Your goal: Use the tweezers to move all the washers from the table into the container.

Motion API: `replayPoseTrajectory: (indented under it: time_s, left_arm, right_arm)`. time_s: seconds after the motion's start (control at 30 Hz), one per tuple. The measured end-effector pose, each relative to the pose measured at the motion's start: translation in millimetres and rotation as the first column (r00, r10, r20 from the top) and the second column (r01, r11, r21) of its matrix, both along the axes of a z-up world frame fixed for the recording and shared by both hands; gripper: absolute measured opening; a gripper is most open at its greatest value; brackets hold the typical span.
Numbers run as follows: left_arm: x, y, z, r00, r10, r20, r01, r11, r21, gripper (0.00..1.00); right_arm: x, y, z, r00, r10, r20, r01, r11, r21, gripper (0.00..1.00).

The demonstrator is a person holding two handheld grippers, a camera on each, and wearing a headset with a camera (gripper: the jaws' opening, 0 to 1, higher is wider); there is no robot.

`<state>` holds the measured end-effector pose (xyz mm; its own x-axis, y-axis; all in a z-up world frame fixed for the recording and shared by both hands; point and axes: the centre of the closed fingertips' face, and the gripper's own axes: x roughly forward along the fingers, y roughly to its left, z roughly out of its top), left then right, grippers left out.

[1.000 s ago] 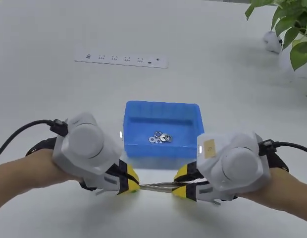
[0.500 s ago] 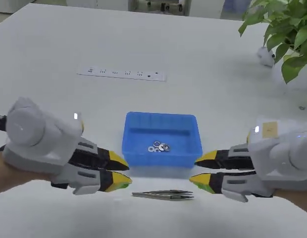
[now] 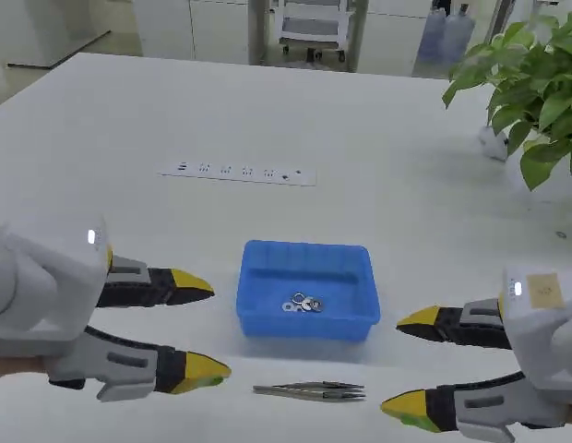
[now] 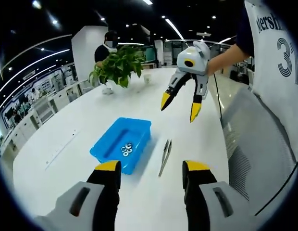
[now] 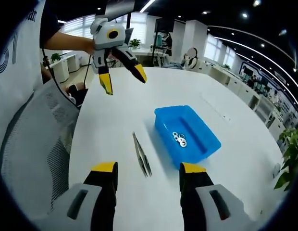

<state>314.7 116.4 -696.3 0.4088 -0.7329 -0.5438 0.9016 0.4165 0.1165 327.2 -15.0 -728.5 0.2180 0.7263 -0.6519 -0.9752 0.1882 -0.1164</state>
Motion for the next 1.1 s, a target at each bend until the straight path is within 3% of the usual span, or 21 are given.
replayPoseTrajectory:
  time_s: [0.07,0.2,0.27,0.33,0.43,0.5,0.63,0.73,0.87,1.07,1.1]
  left_arm:
    - [-4.9,-4.6,0.4,1.0,-0.015,0.005,0.015,1.0,0.01,0.67]
    - [-10.0,-9.9,3.7,0.999,-0.031,-0.023,0.032,0.999,0.008,0.74]
    - [-8.6,-10.8,10.0,1.0,-0.027,-0.013,0.027,1.0,-0.012,0.75]
    - [-9.0,-12.5,14.7,0.999,-0.012,-0.037,0.011,0.999,-0.048,0.81]
    - [-9.0,-9.2,15.6,0.999,0.002,-0.047,-0.004,0.999,-0.033,0.89]
    - [-9.1,-7.6,17.2,0.999,0.002,-0.036,-0.003,1.0,-0.025,0.9]
    - [-13.0,-9.0,23.6,0.998,0.003,-0.059,-0.007,0.998,-0.062,0.96]
    - [-13.9,-9.3,25.5,0.998,0.007,-0.057,-0.011,0.998,-0.069,0.97]
    - [-15.4,-9.8,27.9,0.998,0.01,-0.059,-0.015,0.997,-0.081,0.99]
    - [-17.4,-11.5,31.5,0.998,0.015,-0.062,-0.021,0.995,-0.098,0.99]
    - [-18.2,-12.6,31.5,0.998,0.015,-0.062,-0.021,0.995,-0.1,0.99]
  right_arm:
    - [-1.3,3.5,3.0,1.0,0.014,0.008,-0.014,1.0,0.004,0.59]
    - [-0.7,7.8,13.1,0.998,0.043,0.044,-0.044,0.999,0.02,0.69]
    - [-0.2,9.0,18.2,0.999,0.033,0.034,-0.035,0.999,0.04,0.71]
    - [-3.6,14.1,24.6,0.999,0.036,0.012,-0.037,0.995,0.094,0.76]
    - [-5.3,14.2,26.0,0.999,0.035,-0.004,-0.034,0.995,0.097,0.84]
    - [-6.8,13.6,27.2,0.999,0.041,-0.001,-0.041,0.994,0.099,0.84]
    - [-9.1,13.5,29.2,0.999,0.038,-0.017,-0.036,0.993,0.11,0.85]
    - [-8.3,13.2,32.8,1.0,0.031,0.001,-0.03,0.993,0.113,0.87]
    - [-10.4,15.6,39.0,0.999,0.031,-0.011,-0.03,0.989,0.143,0.92]
    - [-12.1,11.8,34.9,0.999,0.03,-0.01,-0.029,0.993,0.113,0.94]
    - [-12.2,11.3,35.8,0.999,0.032,0.007,-0.033,0.993,0.11,0.94]
